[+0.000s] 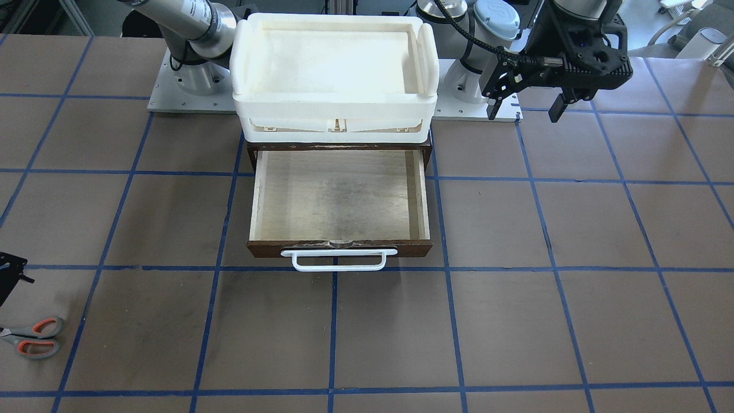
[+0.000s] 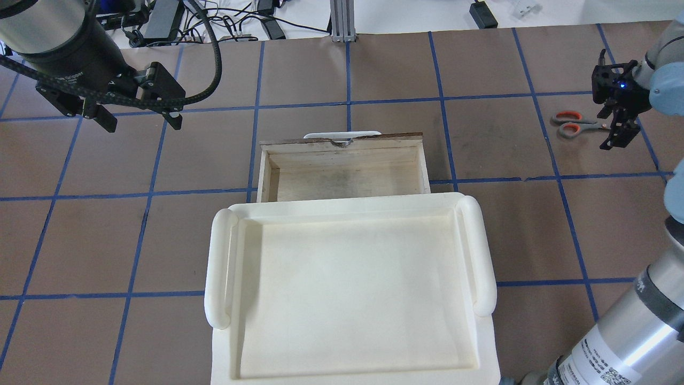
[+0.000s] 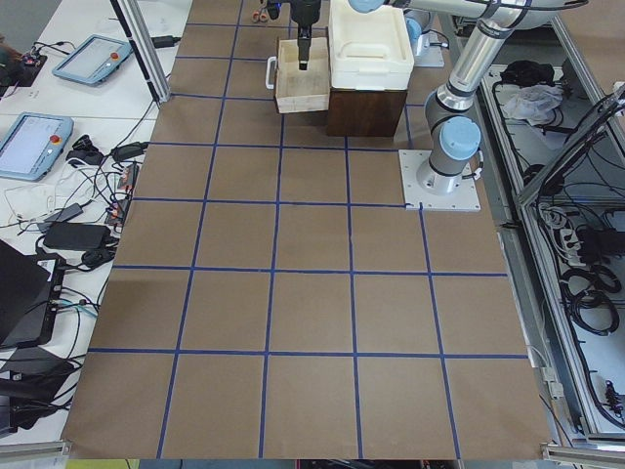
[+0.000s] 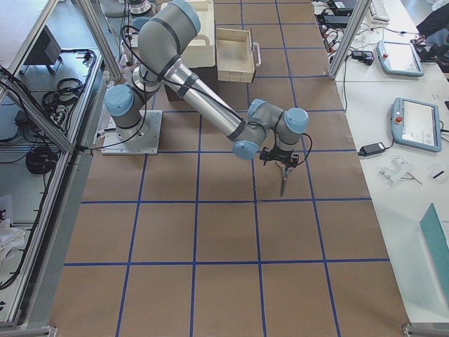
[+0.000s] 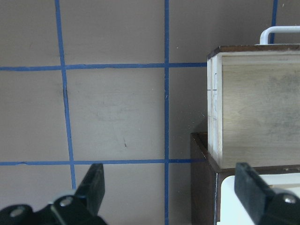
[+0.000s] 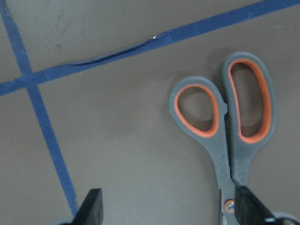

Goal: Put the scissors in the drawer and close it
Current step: 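Move the right gripper over the grey-and-orange scissors and lower it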

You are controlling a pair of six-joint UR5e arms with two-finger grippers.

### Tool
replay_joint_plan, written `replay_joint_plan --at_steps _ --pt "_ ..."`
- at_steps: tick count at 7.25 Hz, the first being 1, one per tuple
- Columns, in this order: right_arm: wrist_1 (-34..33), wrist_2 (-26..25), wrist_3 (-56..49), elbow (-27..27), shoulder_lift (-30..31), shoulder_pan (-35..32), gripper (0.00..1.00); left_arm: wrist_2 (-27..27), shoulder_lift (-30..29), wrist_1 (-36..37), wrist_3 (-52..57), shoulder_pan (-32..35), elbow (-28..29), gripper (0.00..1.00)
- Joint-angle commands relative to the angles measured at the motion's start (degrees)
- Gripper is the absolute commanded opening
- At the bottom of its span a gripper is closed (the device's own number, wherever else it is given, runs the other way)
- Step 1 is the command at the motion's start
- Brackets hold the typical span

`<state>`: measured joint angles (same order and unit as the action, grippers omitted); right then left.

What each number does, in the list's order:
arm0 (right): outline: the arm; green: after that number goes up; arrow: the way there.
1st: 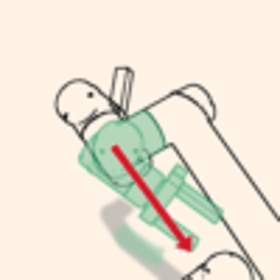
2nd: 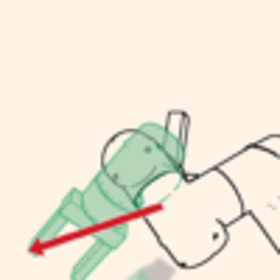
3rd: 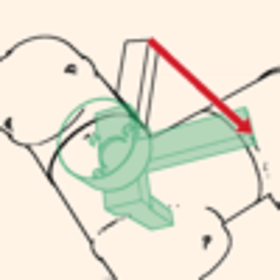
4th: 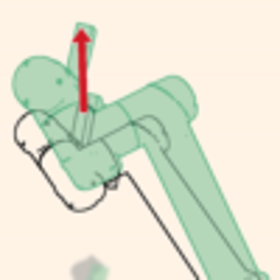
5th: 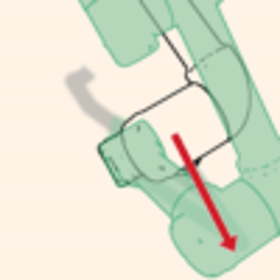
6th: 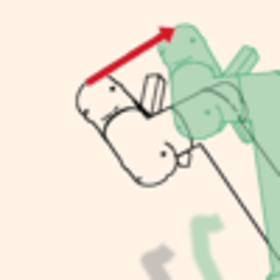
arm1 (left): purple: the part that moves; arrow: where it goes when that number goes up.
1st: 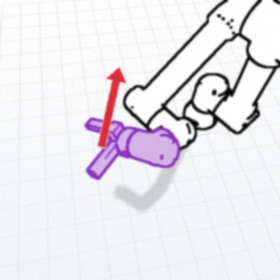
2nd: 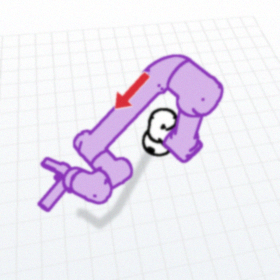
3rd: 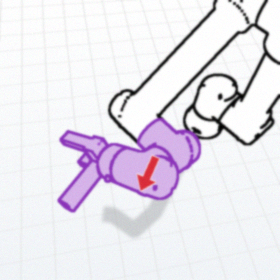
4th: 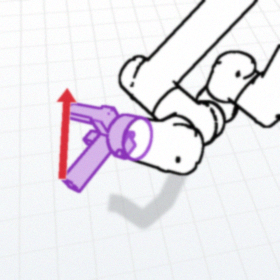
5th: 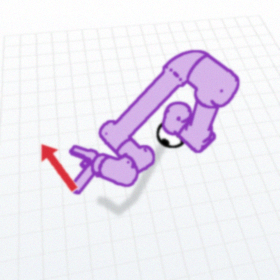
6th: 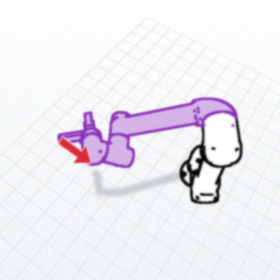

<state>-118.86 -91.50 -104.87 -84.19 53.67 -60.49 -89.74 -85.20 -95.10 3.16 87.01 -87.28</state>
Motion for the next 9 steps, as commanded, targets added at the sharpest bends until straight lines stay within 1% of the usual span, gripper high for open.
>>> replay_joint_plan --at_steps 1,2,3,5,6,7,9 --pt "-0.2 0.2 -0.7 3.6 -2.5 0.1 1.00 0.0 0.0 0.0 0.0 0.0 0.0 1.00" --pt "-3.7 0.6 -0.7 3.6 -2.9 0.1 1.00 0.0 0.0 0.0 0.0 0.0 0.0 1.00" --pt "-8.4 4.0 -1.0 3.6 -4.0 0.1 1.00 0.0 0.0 0.0 0.0 0.0 0.0 1.00" --pt "-8.1 4.3 -1.4 3.3 -5.1 0.1 1.00 0.0 -0.1 0.0 0.0 0.0 0.0 1.00" --pt "-7.8 4.4 -1.4 3.1 -5.2 0.1 0.96 0.0 -0.1 0.0 0.0 0.0 -0.1 1.00" --pt "-7.8 4.3 -1.5 3.0 -5.2 0.1 0.79 0.0 -0.2 0.0 0.0 0.0 0.0 1.00" --pt "-7.8 3.5 -1.5 3.0 -5.3 0.1 0.22 0.0 -0.1 0.0 0.0 0.0 -0.1 1.00"
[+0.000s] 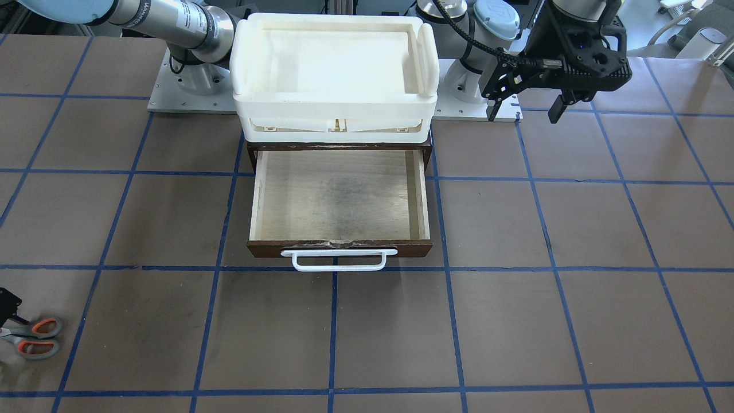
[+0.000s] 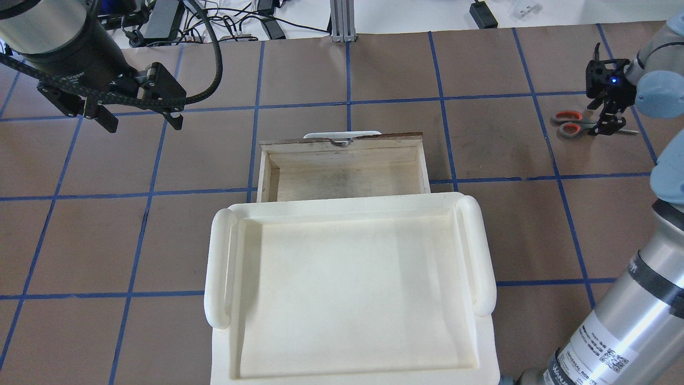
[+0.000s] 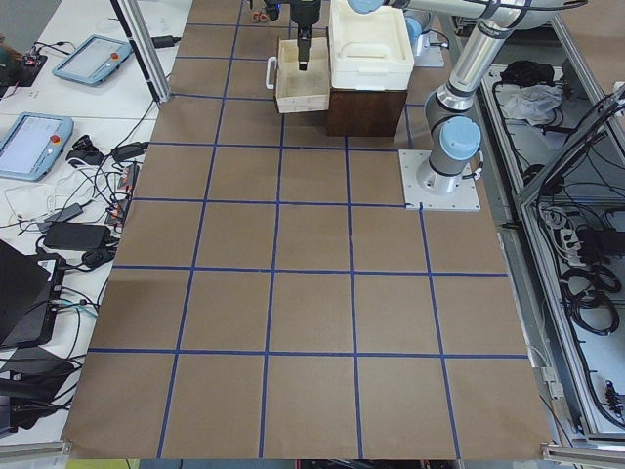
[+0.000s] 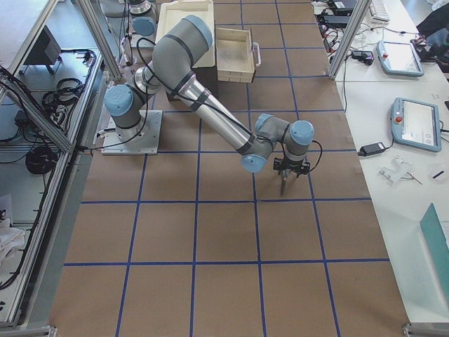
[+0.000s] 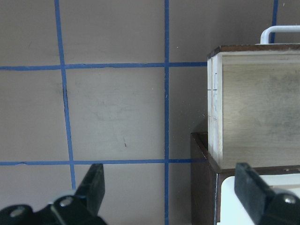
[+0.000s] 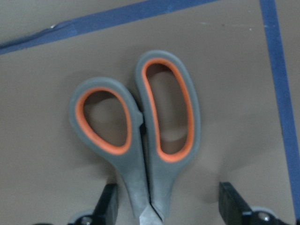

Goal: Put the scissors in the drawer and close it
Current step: 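Close the right gripper on the scissors handles and lift them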

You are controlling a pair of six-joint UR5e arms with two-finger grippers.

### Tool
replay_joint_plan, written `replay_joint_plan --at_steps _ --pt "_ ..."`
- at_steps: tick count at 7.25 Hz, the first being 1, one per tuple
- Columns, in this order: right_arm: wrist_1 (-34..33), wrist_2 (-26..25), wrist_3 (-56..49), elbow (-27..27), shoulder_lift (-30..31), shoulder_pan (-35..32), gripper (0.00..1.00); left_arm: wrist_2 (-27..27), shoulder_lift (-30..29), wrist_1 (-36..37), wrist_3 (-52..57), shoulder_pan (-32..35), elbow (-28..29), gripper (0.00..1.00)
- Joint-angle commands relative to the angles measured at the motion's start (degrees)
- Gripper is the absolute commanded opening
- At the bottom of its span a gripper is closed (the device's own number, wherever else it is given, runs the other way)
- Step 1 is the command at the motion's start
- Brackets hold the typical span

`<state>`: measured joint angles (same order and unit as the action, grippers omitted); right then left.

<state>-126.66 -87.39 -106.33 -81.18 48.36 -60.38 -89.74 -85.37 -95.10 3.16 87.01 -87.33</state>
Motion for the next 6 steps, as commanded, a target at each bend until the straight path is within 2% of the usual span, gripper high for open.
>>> replay_joint_plan --at_steps 1,4,6 --pt "0.0 -0.8 0.0 -0.1 0.2 -0.1 0.00 0.0 0.0 0.0 0.0 0.0 0.1 1.00" --pt "0.5 -0.2 -0.5 0.0 2.2 -0.6 0.00 0.0 0.1 0.0 0.0 0.0 0.1 1.00" --pt "5.1 -1.5 1.9 0.0 6.4 -3.1 0.00 0.0 0.2 0.0 0.1 0.0 0.1 1.00"
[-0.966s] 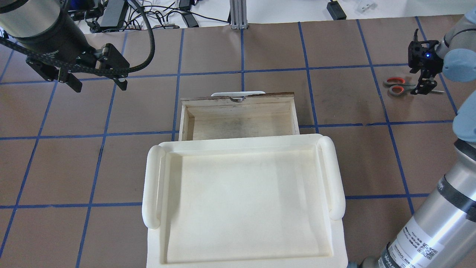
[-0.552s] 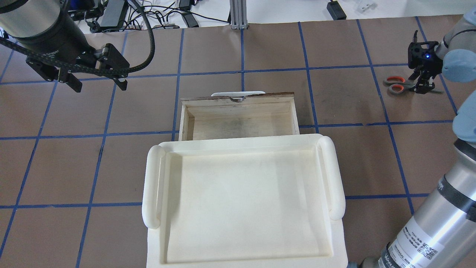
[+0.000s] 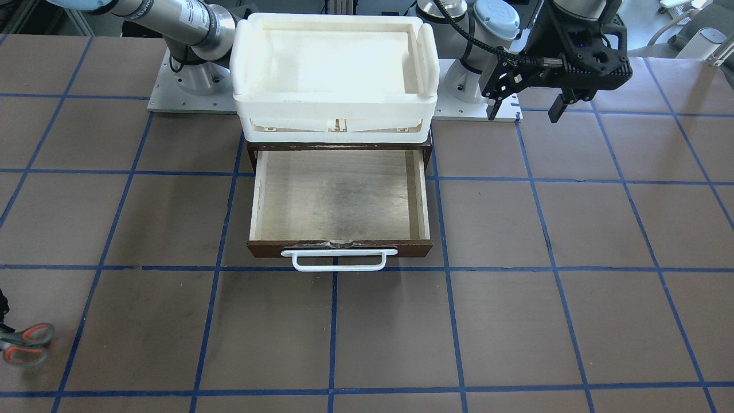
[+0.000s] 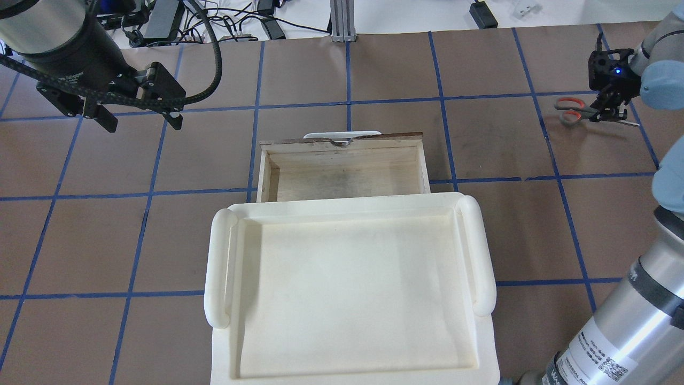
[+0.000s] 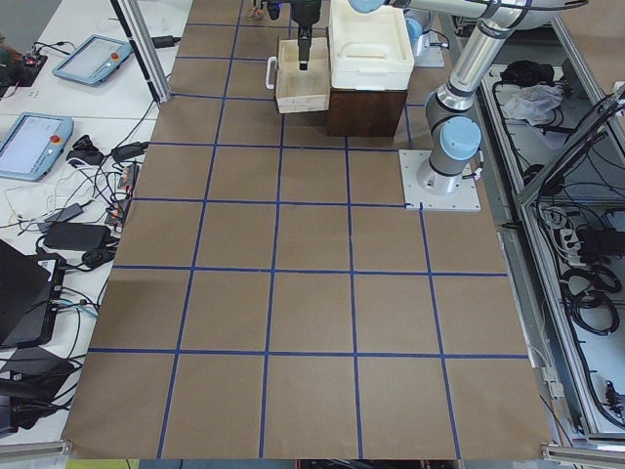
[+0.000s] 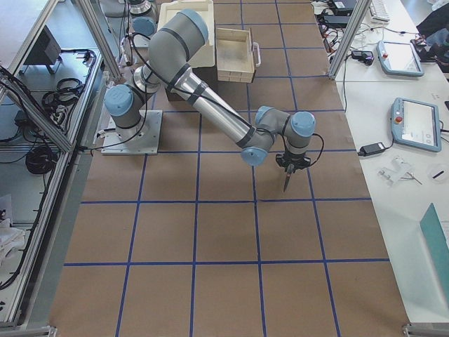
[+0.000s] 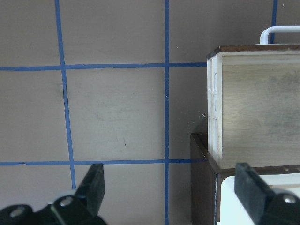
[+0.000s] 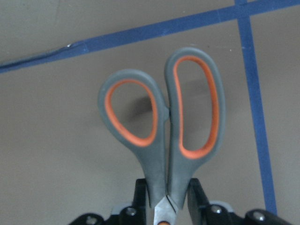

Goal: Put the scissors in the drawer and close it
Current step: 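Close the right gripper on the scissors handles and lift them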

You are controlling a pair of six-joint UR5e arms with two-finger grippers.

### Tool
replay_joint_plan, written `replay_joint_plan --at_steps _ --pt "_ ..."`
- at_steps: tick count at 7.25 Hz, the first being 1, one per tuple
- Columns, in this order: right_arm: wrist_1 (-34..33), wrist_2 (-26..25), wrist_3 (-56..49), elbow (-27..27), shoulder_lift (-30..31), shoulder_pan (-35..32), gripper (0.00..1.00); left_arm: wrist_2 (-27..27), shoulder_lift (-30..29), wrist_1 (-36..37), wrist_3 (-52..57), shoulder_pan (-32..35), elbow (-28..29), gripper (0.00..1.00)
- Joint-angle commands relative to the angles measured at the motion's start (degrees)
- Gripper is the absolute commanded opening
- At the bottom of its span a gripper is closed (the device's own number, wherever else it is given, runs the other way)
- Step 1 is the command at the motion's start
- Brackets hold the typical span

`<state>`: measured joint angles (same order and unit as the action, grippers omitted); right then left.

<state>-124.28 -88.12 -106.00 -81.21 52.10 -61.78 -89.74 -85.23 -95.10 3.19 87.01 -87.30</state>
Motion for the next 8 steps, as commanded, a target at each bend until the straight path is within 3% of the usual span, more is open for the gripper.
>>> replay_joint_plan --at_steps 1,4,8 --pt "4.8 -4.6 4.9 0.0 5.8 -4.5 0.00 0.0 0.1 0.0 0.0 0.0 0.0 1.00" --pt "23.7 -4.8 14.3 -0.1 16.6 -12.6 0.00 -0.1 0.2 -0.1 0.2 -0.1 -0.1 1.00" --pt "29.6 -6.0 32.0 -0.2 20.7 -32.9 0.00 -0.2 1.1 0.1 0.3 0.0 -1.7 1.00"
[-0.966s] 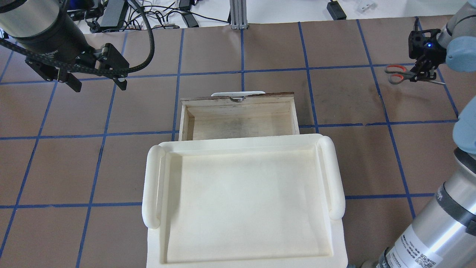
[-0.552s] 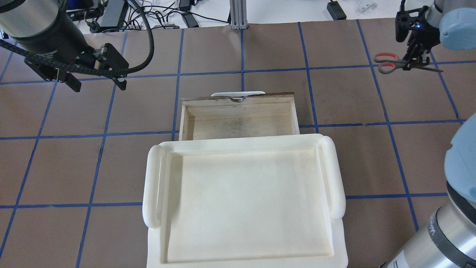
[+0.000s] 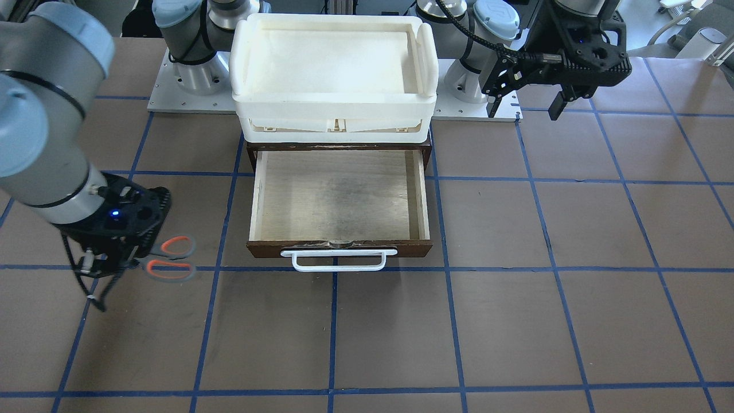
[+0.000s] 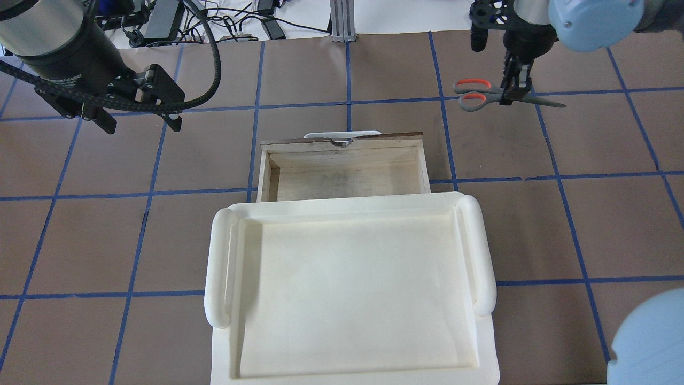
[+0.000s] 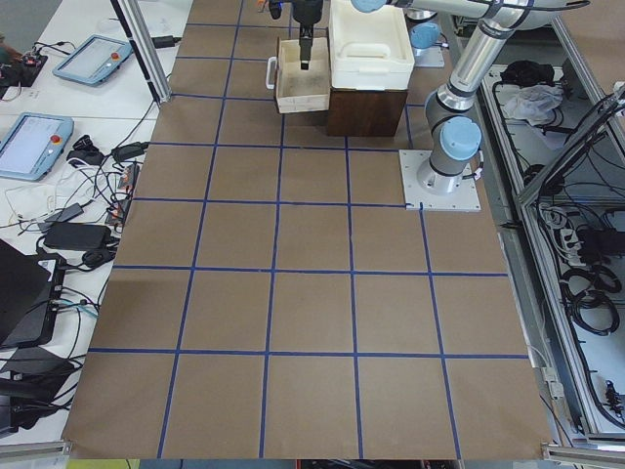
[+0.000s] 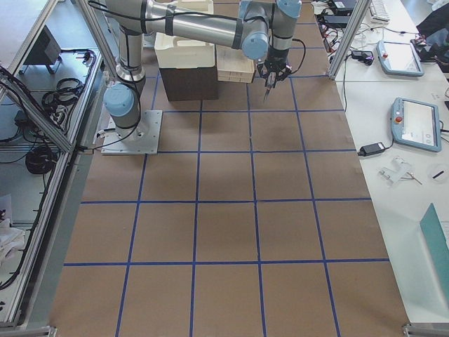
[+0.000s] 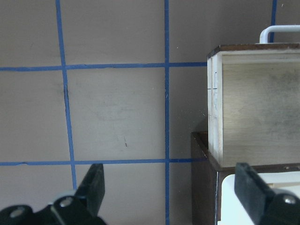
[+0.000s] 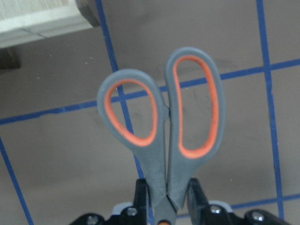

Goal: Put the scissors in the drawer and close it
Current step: 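Carry the scissors with the right gripper over the open drawer and lower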

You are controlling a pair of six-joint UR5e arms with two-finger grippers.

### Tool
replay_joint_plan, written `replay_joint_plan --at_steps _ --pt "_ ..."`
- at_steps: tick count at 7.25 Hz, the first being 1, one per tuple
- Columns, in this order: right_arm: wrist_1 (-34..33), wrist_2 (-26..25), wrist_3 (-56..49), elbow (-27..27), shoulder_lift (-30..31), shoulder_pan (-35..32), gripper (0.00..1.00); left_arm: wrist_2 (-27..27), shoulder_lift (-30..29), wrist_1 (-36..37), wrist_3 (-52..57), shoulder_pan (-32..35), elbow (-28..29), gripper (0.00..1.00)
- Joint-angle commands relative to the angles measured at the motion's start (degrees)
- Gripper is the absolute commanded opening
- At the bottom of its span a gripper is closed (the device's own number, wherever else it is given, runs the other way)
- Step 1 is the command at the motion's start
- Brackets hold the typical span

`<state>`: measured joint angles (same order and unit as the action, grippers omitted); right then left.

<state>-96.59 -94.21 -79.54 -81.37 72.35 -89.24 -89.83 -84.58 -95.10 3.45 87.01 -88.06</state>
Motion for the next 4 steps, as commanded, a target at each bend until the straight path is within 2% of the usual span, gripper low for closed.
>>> replay_joint_plan --at_steps 1,2,4 --pt "2.4 0.3 11.3 -0.2 0.2 -9.5 0.00 -0.1 0.7 0.1 0.0 0.0 -1.2 1.00" --pt "2.1 2.6 17.2 -0.8 0.1 -13.5 0.00 -0.1 0.7 0.1 0.0 0.0 -1.2 1.00" --pt "1.8 8.4 22.4 -2.4 0.3 -17.4 0.00 -0.2 0.7 0.1 0.1 -0.1 -1.2 1.00"
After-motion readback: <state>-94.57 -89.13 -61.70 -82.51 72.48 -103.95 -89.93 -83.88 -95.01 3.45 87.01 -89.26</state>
